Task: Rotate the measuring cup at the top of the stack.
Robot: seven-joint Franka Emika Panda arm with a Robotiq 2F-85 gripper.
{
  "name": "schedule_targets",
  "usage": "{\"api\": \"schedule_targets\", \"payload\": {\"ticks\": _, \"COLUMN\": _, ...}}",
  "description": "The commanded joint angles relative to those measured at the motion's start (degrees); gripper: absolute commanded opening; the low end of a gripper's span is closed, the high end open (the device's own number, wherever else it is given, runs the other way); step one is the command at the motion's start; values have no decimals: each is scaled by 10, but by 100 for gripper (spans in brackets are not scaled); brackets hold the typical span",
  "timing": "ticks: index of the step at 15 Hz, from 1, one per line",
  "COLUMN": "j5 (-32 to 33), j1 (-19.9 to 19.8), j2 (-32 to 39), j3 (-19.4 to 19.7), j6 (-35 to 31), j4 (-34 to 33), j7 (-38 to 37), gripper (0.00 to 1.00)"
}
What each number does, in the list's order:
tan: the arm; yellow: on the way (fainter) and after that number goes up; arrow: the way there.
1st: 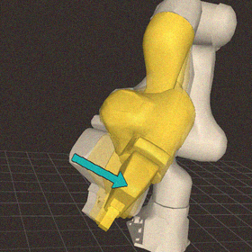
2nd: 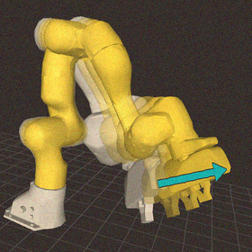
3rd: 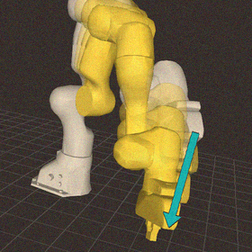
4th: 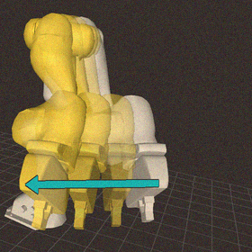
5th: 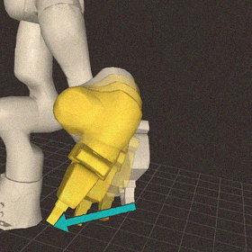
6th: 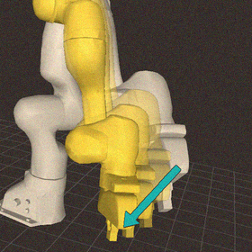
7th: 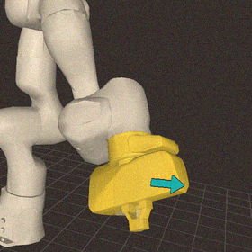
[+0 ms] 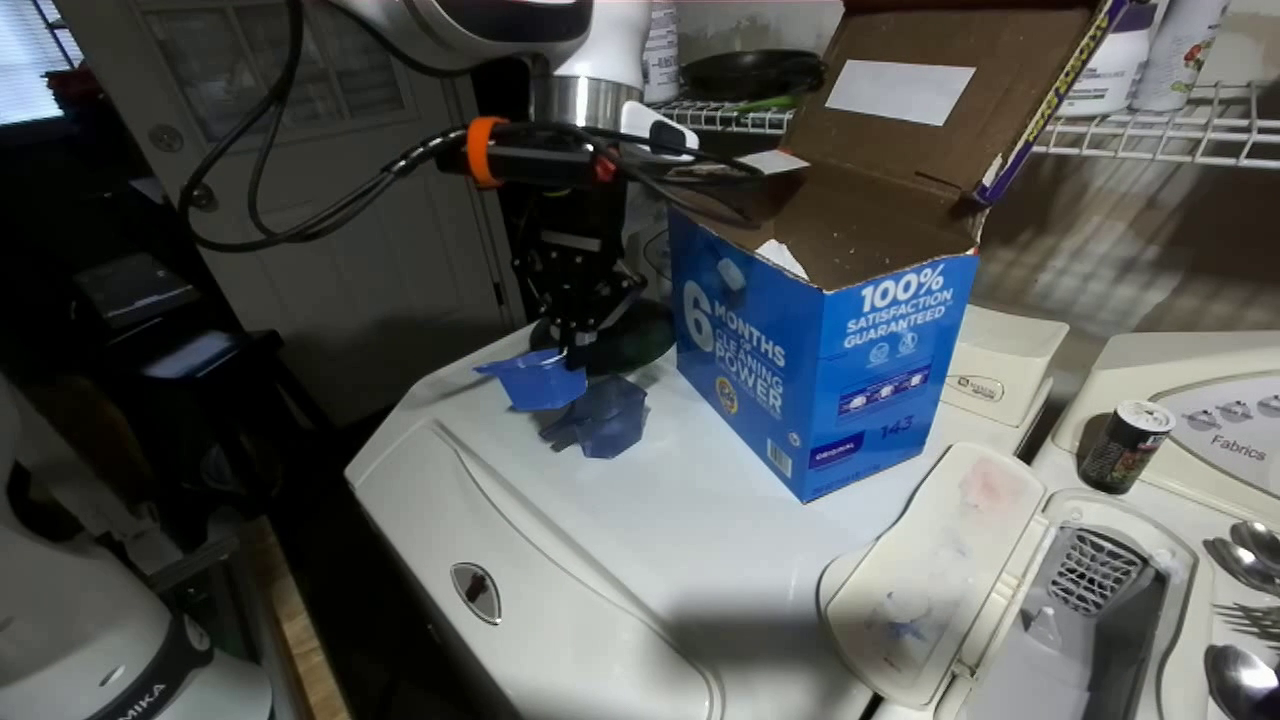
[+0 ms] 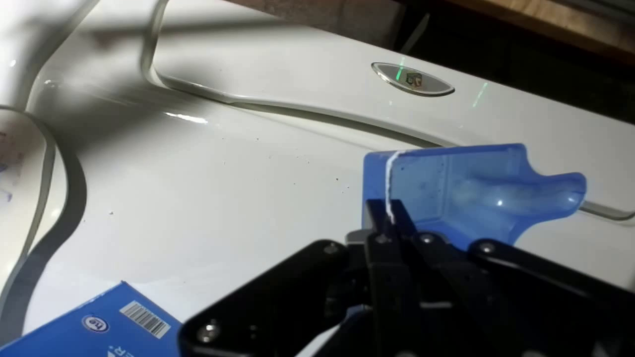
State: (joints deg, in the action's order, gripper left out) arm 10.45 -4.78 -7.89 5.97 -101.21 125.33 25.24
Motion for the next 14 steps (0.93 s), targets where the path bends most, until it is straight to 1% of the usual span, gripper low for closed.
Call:
{"api": "schedule_targets", "payload": {"ticks": 1, "j5": 28, "j1": 11, "j2": 16, "j3": -1, "j6": -25, "j4": -4, "j7": 78, "gripper": 1}}
{"api": "schedule_targets", "payload": {"ticks": 6, "j5": 42, "j1": 19, "j2": 25, "j3": -6, "j6": -111, "j4": 12, "j7": 141, "gripper": 1}}
{"api": "schedule_targets", "payload": {"ticks": 11, "j5": 71, "j1": 25, "j2": 25, "j3": -18, "j6": -197, "j4": 34, "j7": 163, "gripper": 1}}
{"api": "schedule_targets", "payload": {"ticks": 14, "j5": 97, "j1": 27, "j2": 26, "j3": -24, "j6": -229, "j4": 44, "j7": 176, "gripper": 1}}
